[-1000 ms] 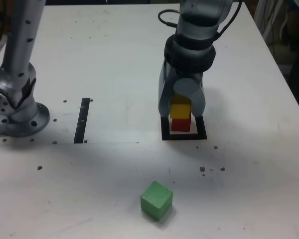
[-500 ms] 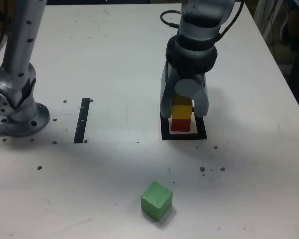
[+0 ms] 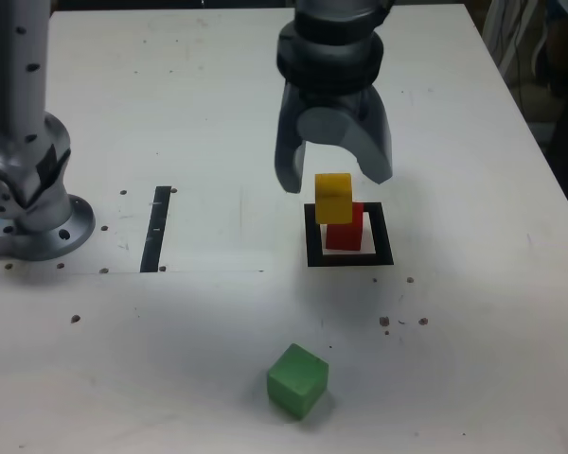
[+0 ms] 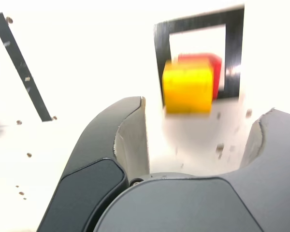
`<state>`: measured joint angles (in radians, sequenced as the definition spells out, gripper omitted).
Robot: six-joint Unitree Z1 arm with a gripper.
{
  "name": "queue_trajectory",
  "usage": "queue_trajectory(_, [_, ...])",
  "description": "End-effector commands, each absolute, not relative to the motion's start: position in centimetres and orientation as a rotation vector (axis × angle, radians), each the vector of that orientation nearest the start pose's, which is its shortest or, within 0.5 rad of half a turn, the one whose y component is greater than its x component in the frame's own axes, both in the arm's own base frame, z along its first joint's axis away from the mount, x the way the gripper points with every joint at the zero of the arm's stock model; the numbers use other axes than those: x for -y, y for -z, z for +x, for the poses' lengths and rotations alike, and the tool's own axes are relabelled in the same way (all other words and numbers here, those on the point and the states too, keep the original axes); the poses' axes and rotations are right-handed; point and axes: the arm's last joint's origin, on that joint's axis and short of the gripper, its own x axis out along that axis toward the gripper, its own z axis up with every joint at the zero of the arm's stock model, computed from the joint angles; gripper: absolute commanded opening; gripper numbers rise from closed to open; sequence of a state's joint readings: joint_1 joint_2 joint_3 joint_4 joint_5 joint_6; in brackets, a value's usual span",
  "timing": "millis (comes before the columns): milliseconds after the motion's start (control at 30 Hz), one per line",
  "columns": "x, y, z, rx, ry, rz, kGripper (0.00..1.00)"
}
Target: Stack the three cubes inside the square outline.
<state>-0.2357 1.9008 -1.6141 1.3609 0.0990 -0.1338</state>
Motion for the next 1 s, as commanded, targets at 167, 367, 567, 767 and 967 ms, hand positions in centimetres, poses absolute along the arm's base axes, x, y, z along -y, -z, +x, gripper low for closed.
queue_trajectory(167, [14.2, -32.1, 30.3, -1.561, 0.112, 0.264, 1.00])
queue_trajectory(367, [20.1, -32.2, 27.7, -1.525, 0.282, 0.414, 1.00])
queue_trajectory(567, [23.6, -30.5, 25.6, -1.559, 0.406, 0.578, 0.99])
queue_trajectory(767, [25.6, -27.5, 25.6, -1.605, 0.458, 0.716, 0.98])
queue_trajectory(967, [26.4, -24.1, 26.3, -1.640, 0.447, 0.761, 0.97])
